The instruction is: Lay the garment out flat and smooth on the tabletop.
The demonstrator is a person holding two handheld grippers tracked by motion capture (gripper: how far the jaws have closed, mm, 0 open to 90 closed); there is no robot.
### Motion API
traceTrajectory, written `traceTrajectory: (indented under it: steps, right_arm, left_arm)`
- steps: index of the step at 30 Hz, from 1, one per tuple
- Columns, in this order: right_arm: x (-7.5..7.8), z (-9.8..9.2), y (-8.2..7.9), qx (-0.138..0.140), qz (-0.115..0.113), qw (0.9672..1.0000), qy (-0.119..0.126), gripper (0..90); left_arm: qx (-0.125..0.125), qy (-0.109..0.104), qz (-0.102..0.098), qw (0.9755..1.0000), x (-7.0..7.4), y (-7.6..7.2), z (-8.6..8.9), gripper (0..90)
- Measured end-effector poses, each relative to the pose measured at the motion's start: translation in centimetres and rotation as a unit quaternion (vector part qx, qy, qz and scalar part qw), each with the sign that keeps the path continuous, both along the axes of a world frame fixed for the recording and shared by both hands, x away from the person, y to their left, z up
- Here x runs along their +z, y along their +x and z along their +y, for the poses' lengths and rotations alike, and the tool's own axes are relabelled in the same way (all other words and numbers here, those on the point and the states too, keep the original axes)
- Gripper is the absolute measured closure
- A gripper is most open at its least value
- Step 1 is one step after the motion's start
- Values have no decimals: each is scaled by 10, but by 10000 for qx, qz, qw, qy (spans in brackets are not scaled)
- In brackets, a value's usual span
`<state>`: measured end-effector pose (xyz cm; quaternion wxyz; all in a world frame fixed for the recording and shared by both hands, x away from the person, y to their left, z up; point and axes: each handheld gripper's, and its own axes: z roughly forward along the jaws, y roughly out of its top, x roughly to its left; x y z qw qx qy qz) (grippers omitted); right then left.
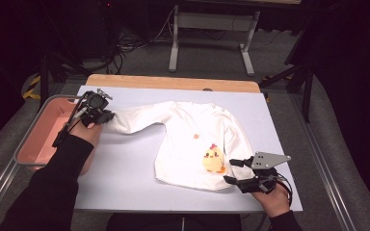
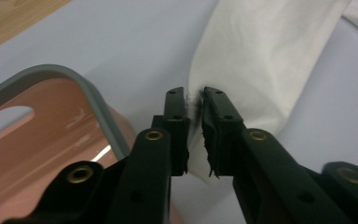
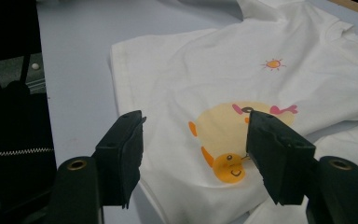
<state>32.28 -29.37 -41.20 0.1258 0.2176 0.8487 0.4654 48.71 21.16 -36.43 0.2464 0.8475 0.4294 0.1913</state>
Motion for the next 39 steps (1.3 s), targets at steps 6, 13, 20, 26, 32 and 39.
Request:
traceTrajectory:
  steps: [6, 13, 20, 26, 32, 39]
  right_arm:
    - [0, -1, 0, -37, -2, 10000, -25, 358]
    - [1, -8, -2, -180, -23, 9998, -97, 362]
    - [2, -15, -4, -253, 2, 9997, -62, 368]
    - [-6, -12, -6, -188, 123, 9996, -187, 379]
    - [-12, -9, -4, -161, 193, 9991, -352, 389]
    - [-25, -2, -5, -87, 404, 9974, -583, 395]
  left_arm:
    - [-427, -757, -74, 9962, 8, -21, -3, 624]
    - [-1415, -1356, 78, 9806, -12, -63, -41, 484]
    - [-2043, -1688, 556, 9626, -45, -93, -76, 443]
    - [-2287, -1627, 857, 9560, -72, -101, -92, 445]
    - [-2288, -1490, 1084, 9559, -89, -94, -100, 445]
    - [-2372, -1341, 1030, 9566, -89, -100, -105, 821]
